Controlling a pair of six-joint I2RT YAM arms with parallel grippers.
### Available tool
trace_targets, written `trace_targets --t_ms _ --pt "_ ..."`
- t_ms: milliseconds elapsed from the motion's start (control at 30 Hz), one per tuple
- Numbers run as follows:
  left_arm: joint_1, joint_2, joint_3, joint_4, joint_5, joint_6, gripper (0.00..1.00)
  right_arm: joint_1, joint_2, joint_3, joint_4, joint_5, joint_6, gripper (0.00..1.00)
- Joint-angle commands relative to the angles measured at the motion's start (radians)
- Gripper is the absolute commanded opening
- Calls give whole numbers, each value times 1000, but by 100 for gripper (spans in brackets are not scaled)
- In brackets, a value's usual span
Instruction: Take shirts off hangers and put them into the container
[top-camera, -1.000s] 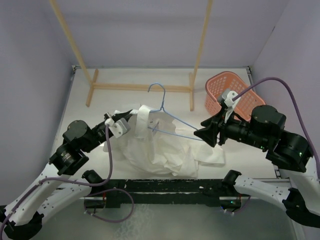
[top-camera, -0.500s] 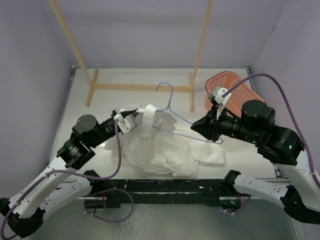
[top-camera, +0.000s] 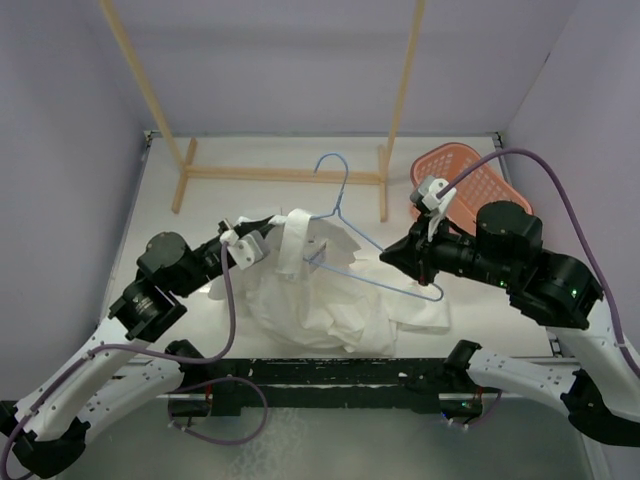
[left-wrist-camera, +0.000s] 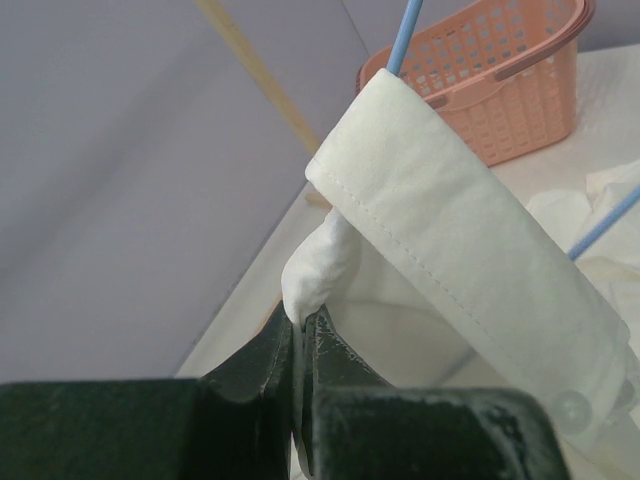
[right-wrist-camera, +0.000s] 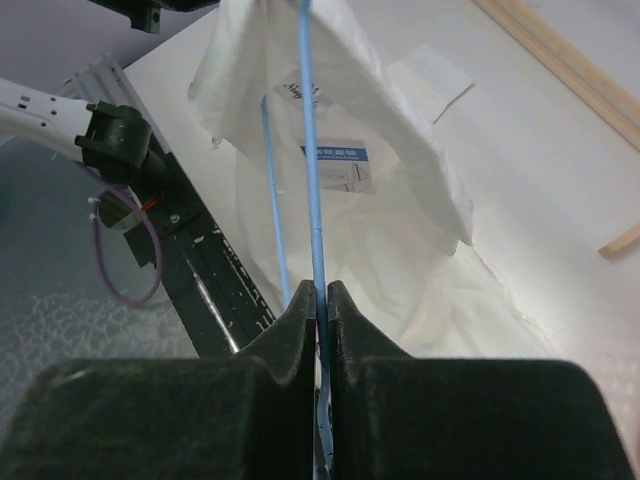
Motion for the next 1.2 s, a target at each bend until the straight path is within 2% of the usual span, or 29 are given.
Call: trace_targets --t_ms 0,67,100,133,167,200,233,267,467,633,767,933,1167 --pt "4 2 38 87 13 -17 0 0 0 -4 46 7 -5 0" --pt "5 22 37 88 -33 -21 0 0 -4 -2 49 35 8 0" --pt "5 35 38 90 -63 -30 8 0 -5 2 45 47 12 0" --pt "5 48 37 96 -91 -40 26 0 -7 4 41 59 17 0" --pt "4 63 36 103 -120 -48 38 0 -7 6 38 69 22 0" --pt "5 81 39 107 -152 -62 59 0 -7 10 31 79 26 0" --pt "4 91 41 115 -178 -82 91 0 -6 14 23 88 29 0" --pt "5 100 44 118 -195 -88 100 1 -4 19 13 100 32 0" --pt "5 90 87 80 -233 -122 99 0 11 80 -107 167 48 0" --pt "4 82 124 35 -263 -128 99 0 77 264 -340 329 55 0" --pt "5 87 115 31 -267 -139 99 0 101 345 -383 340 47 0" --pt "5 84 118 -36 -240 -177 99 0 97 302 -245 422 52 0" --pt "5 36 -17 34 -221 -216 99 -1 263 357 3 679 -31 0"
